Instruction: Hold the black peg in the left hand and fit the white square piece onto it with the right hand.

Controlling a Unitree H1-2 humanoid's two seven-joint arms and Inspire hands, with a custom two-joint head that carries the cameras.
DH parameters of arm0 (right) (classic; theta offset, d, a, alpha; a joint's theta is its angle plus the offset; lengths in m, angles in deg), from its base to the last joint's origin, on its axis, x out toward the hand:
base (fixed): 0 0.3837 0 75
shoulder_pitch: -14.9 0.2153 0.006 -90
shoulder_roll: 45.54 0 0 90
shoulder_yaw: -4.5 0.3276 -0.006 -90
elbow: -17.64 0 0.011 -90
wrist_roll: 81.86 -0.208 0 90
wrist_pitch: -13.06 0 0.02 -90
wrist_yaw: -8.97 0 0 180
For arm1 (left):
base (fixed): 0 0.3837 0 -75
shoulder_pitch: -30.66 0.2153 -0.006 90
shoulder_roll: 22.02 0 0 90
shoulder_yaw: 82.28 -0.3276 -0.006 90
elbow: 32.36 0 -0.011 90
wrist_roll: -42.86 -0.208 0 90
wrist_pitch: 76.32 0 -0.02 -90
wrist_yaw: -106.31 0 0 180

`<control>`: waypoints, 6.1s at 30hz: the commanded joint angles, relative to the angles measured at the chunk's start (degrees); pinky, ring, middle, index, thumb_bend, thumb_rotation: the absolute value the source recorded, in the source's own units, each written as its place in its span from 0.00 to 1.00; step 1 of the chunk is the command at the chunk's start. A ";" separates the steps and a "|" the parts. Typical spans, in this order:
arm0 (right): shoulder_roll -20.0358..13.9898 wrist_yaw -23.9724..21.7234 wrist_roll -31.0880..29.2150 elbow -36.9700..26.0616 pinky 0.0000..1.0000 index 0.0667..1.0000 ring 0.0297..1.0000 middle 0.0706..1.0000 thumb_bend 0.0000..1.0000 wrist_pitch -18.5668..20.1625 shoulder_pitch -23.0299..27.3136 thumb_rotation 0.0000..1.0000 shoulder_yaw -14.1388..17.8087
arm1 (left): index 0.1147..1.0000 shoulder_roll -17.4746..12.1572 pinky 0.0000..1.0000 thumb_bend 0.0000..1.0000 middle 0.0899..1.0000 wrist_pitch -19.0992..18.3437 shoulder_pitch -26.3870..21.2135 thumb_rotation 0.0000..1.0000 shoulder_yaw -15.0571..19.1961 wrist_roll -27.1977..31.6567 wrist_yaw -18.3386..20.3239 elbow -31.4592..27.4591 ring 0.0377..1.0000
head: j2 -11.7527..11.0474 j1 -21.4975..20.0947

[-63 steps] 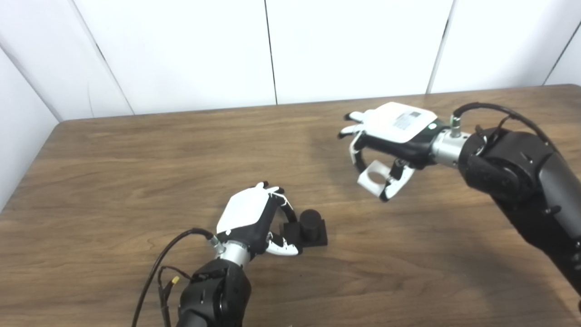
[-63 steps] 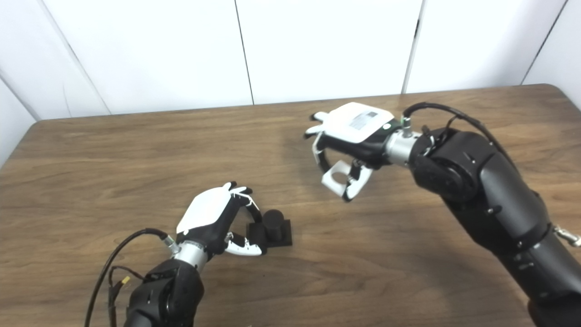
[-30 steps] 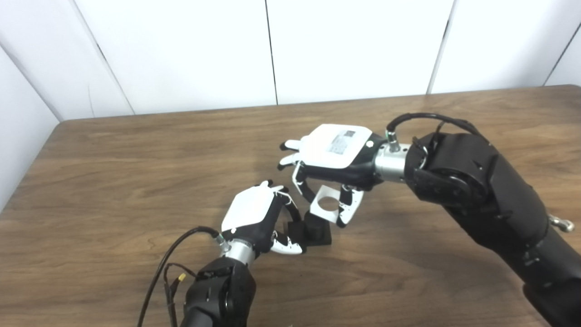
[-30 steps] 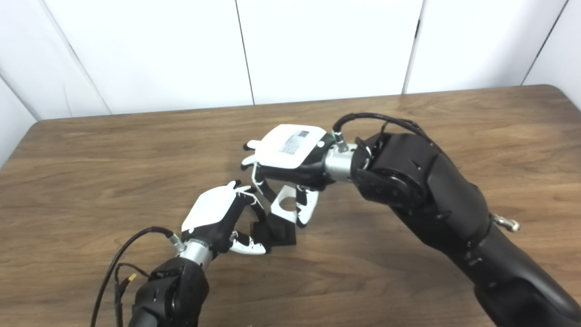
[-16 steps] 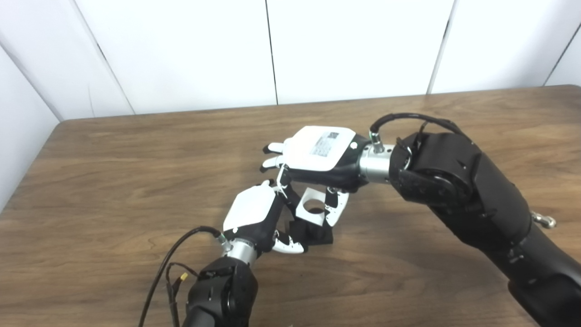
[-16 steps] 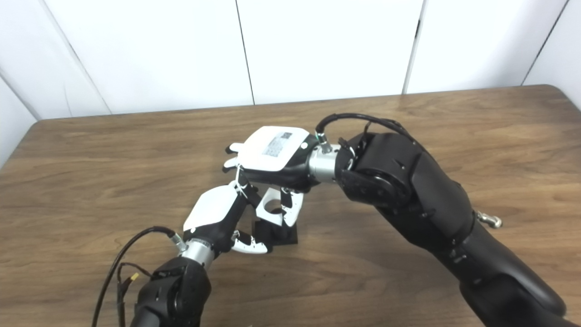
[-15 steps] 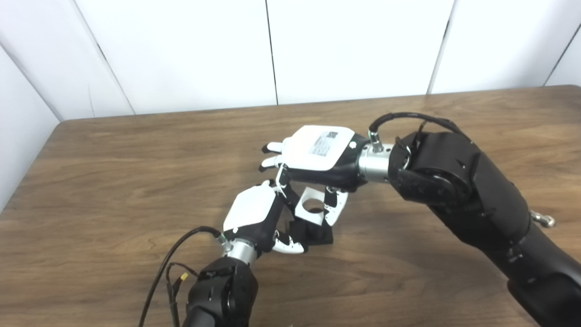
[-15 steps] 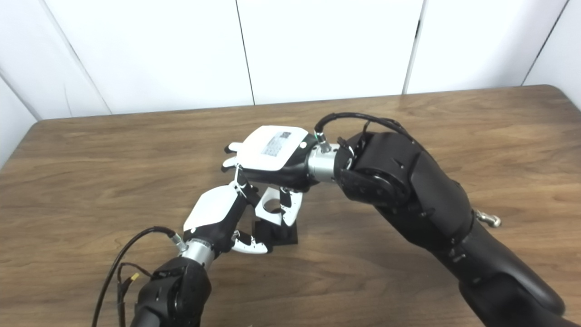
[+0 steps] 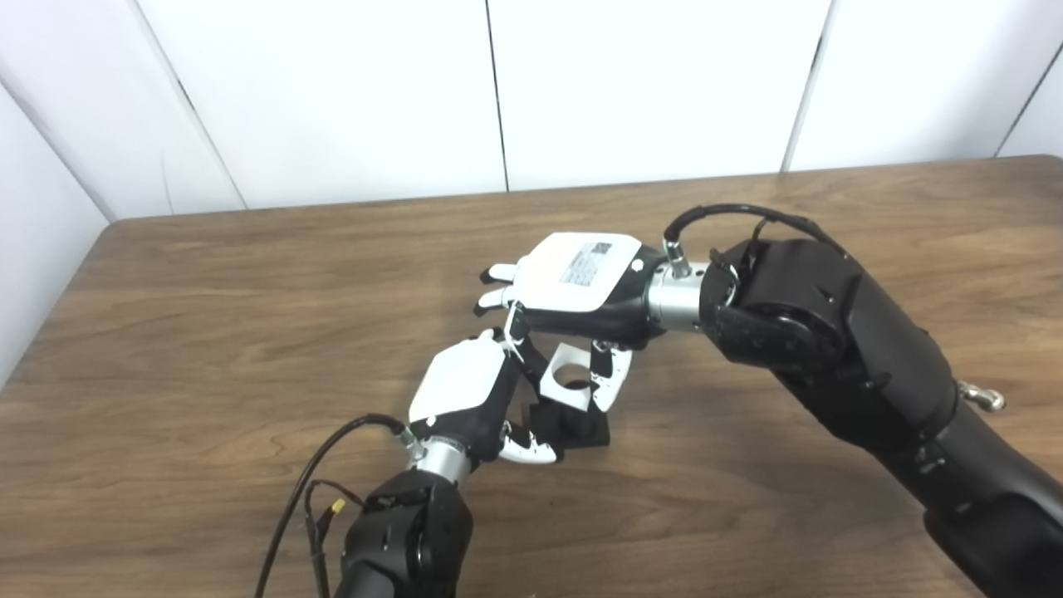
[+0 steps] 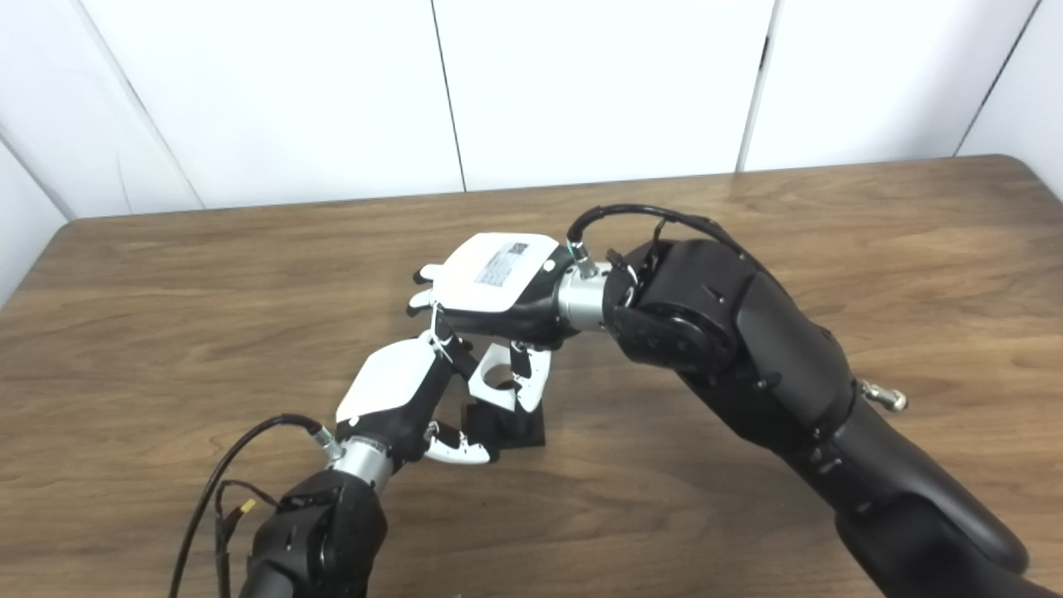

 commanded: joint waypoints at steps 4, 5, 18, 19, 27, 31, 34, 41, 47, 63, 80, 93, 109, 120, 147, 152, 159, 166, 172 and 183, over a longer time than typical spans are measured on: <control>0.13 1.35 0.73 -0.25 0.93 0.45 1.00 0.92 0.52 -0.77 1.86 0.14 0.80 | 0.42 0.41 1.00 0.52 0.89 0.59 -0.48 0.06 -0.56 -0.65 0.18 -0.86 1.00 | 0.14 0.06; 0.09 1.36 0.73 -0.21 0.93 0.45 1.00 0.92 0.52 -0.81 1.80 0.14 0.82 | 0.42 0.43 1.00 0.52 0.90 0.51 -0.50 0.06 -0.54 -0.65 0.28 -0.88 1.00 | 0.14 0.06; -0.35 0.88 0.65 0.19 0.92 0.45 1.00 0.91 0.52 -1.13 1.31 0.14 0.40 | 0.42 0.30 1.00 0.52 0.90 0.30 -0.73 0.06 -0.09 -0.53 1.13 -1.33 1.00 | 0.76 0.24; -0.37 0.78 0.66 0.15 0.92 0.45 1.00 0.91 0.52 -1.06 1.30 0.14 0.33 | 0.42 0.28 1.00 0.52 0.89 0.39 -0.73 0.06 0.00 -0.35 0.92 -1.32 1.00 | 0.77 0.21; -0.57 0.06 0.28 -0.23 0.93 0.45 1.00 0.91 0.52 -0.57 0.75 0.14 0.12 | 0.42 0.33 1.00 0.52 0.89 0.12 -1.01 0.06 0.25 -0.50 1.53 -1.36 1.00 | 0.92 0.16; -0.47 -0.26 0.54 -0.56 0.93 0.45 1.00 0.92 0.52 -0.48 0.21 0.14 0.00 | 0.42 0.29 1.00 0.52 0.89 0.20 -1.08 0.06 0.16 -0.82 1.50 -1.11 1.00 | 1.06 0.32; -0.35 -0.29 0.52 -0.57 0.93 0.45 1.00 0.92 0.52 -0.37 -0.05 0.14 -0.03 | 0.42 0.32 1.00 0.52 0.89 0.22 -1.09 0.06 0.19 -0.66 1.48 -1.14 1.00 | 1.04 0.36; -0.52 -0.62 0.49 -0.58 0.93 0.45 1.00 0.93 0.52 -0.54 0.00 0.14 -0.21 | 0.42 0.47 1.00 0.52 0.89 0.14 -0.96 0.05 0.26 -0.63 1.34 -1.26 1.00 | 1.26 0.31; -0.67 -0.26 0.36 -0.48 0.93 0.46 1.00 0.92 0.52 -0.92 -0.20 0.14 -0.18 | 0.42 0.39 1.00 0.52 0.89 0.30 -0.99 0.06 -0.10 -1.28 1.66 -1.22 1.00 | 1.19 0.53; -0.46 -0.10 0.87 0.30 0.92 0.46 1.00 0.93 0.52 -1.10 0.34 0.14 -0.31 | 0.42 1.11 1.00 0.52 0.89 0.40 -0.95 0.06 -0.16 -0.99 1.32 -0.88 1.00 | 1.07 0.95; -0.19 0.03 0.76 0.51 0.93 0.46 1.00 0.93 0.52 -1.07 0.21 0.14 -0.54 | 0.42 1.70 1.00 0.52 0.89 0.36 -0.91 0.05 -0.04 -0.71 1.02 -0.66 1.00 | 0.91 1.38; -0.01 0.10 0.80 0.53 0.93 0.46 1.00 0.93 0.52 -1.15 0.52 0.14 -0.59 | 0.42 1.80 1.00 0.52 0.90 0.23 -0.90 0.05 -0.04 -0.71 1.20 -0.44 1.00 | 1.03 1.34; 0.22 0.08 1.23 0.58 0.92 0.46 1.00 0.93 0.52 -1.12 0.75 0.14 -0.78 | 0.42 2.12 1.00 0.52 0.89 0.19 -0.64 0.05 -0.35 -1.09 0.91 -0.67 1.00 | 1.11 1.46; 0.34 0.50 0.81 0.75 0.92 0.46 1.00 0.93 0.52 -1.18 0.80 0.14 -0.67 | 0.42 2.09 1.00 0.52 0.89 0.26 -0.58 0.05 -0.27 -0.59 1.03 -0.87 1.00 | 1.22 1.51; -1.54 1.15 0.51 1.83 0.92 0.46 1.00 0.93 0.52 -1.13 -0.99 0.14 0.10 | 0.42 1.96 1.00 0.52 0.90 0.17 -0.61 0.05 0.11 -1.54 1.90 -1.92 1.00 | 1.61 2.00; -1.75 1.61 0.57 2.13 0.92 0.46 1.00 0.92 0.52 -1.41 -1.45 0.14 0.08 | 0.42 2.01 1.00 0.52 0.90 0.08 -0.59 0.06 0.16 -1.87 2.09 -1.96 1.00 | 1.57 2.08; -1.47 2.23 0.40 2.64 0.92 0.60 1.00 0.92 0.88 -0.97 -1.74 0.29 0.47 | 0.42 2.09 1.00 0.52 0.90 -0.03 -0.68 0.06 0.21 -2.21 2.46 -2.00 1.00 | 1.53 2.17; -1.49 2.00 0.20 2.92 0.89 0.64 1.00 0.93 0.95 -1.21 -1.11 0.34 0.77 | 0.42 2.17 1.00 0.52 0.89 0.03 -0.74 0.06 0.23 -2.36 2.27 -1.70 1.00 | 1.53 2.17; -1.33 2.33 0.09 3.14 0.89 0.65 1.00 0.94 0.97 -0.95 -0.90 0.34 1.29 | 0.42 2.40 1.00 0.52 0.90 -0.19 -0.64 0.06 0.27 -2.31 2.18 -1.14 1.00 | 1.31 2.69; -0.85 2.57 -1.48 2.58 0.91 0.64 1.00 0.95 0.99 0.40 0.20 0.33 3.71 | 0.42 2.04 1.00 0.52 0.90 -0.02 -0.57 0.05 0.44 -1.52 0.38 0.57 1.00 | 0.66 2.88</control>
